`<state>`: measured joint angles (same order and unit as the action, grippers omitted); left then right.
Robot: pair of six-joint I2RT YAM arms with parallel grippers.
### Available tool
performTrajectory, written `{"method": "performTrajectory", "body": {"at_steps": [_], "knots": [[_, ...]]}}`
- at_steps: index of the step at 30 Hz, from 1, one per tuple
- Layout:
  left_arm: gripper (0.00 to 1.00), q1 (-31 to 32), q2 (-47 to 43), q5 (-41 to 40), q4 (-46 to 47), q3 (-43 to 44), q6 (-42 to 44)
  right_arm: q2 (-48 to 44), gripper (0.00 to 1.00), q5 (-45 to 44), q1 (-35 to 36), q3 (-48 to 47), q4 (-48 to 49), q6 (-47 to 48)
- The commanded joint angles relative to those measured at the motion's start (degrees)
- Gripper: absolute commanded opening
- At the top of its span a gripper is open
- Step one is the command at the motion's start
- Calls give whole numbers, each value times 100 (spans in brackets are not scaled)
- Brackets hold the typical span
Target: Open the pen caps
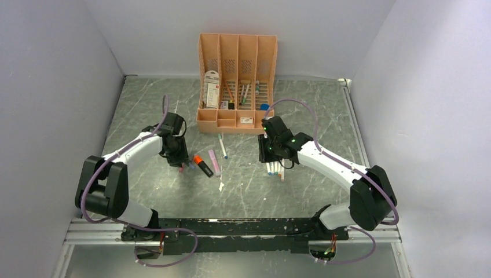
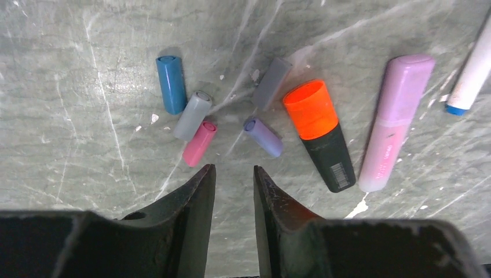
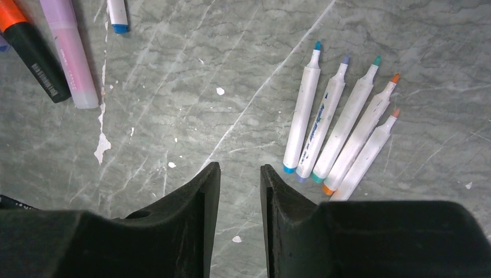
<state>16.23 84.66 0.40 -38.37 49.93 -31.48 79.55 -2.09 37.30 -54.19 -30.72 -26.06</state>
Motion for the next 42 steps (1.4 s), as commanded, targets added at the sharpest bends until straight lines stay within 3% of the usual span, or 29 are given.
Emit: {"method": "performTrajectory", "body": {"at_steps": [1, 4, 5, 7, 8, 10, 12, 24, 42], "knots": [[41, 12, -417, 32, -118, 423, 25, -68, 32, 104, -17, -43, 46, -1], [49, 12, -758, 258, -345, 820, 80, 119, 33, 172, 38, -242, 68, 37], [58, 12, -872, 369, -416, 943, 117, 197, 35, 171, 70, -275, 70, 52], [94, 12, -1109, 551, -520, 1116, 204, 412, 43, 165, 173, -621, 63, 94], [100, 11, -1223, 612, -574, 1180, 248, 533, 52, 165, 222, -741, 63, 131], [100, 7, -1461, 703, -661, 1249, 303, 756, 63, 188, 291, -979, 82, 195], [100, 4, -1707, 762, -709, 1258, 319, 1021, 65, 195, 350, -1251, 108, 242], [100, 3, -2745, 1147, -897, 1037, 303, 3184, 47, -77, 845, -3126, -122, 534], [100, 4, -3046, 1048, -1039, 782, 380, 4784, 42, -581, 1080, -4155, -377, 728]]}}
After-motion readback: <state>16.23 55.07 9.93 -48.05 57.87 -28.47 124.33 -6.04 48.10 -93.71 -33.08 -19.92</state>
